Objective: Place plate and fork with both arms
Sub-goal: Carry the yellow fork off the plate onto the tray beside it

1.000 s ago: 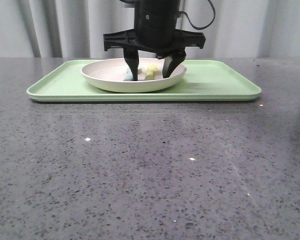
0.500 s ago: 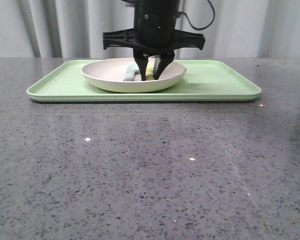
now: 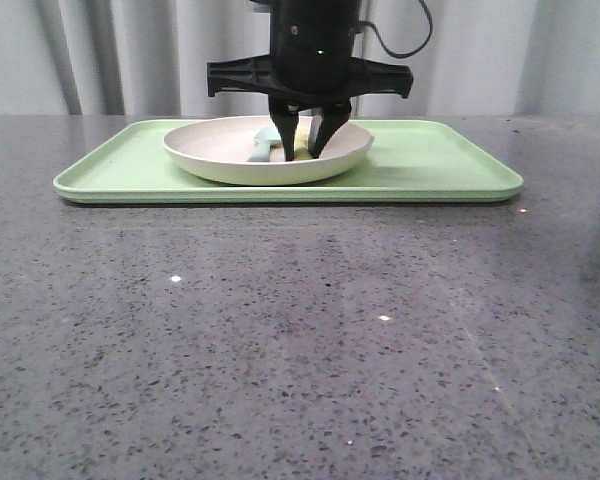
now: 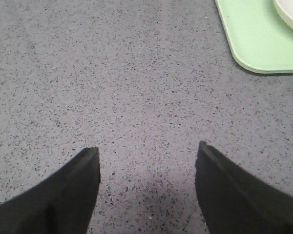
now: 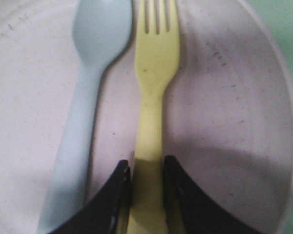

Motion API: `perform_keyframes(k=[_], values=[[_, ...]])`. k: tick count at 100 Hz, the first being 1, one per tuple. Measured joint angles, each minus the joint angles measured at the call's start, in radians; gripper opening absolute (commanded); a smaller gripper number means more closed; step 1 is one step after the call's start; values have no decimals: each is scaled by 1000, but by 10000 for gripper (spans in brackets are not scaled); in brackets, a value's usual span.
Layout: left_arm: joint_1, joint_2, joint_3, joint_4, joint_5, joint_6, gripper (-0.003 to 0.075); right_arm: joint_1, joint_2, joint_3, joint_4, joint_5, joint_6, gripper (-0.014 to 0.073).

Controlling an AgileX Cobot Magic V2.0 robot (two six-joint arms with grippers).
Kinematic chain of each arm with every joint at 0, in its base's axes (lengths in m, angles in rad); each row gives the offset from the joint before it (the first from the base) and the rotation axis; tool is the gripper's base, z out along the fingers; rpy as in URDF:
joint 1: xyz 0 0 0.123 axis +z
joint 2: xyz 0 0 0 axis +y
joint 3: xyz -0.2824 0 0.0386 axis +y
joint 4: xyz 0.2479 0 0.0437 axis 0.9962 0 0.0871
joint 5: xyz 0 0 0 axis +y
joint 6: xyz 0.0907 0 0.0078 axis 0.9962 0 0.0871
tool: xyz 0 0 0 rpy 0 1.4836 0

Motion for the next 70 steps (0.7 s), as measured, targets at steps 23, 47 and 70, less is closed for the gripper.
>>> perform_keyframes(k=[23, 47, 70], values=[[0, 0, 0, 0, 0, 0, 420, -26, -58, 0, 0, 17, 0, 109], [0, 0, 0, 0, 0, 0, 420, -36, -115, 0, -21, 25, 0, 109], [0, 0, 0, 0, 0, 0, 420, -66, -139, 0, -53, 84, -2, 109]])
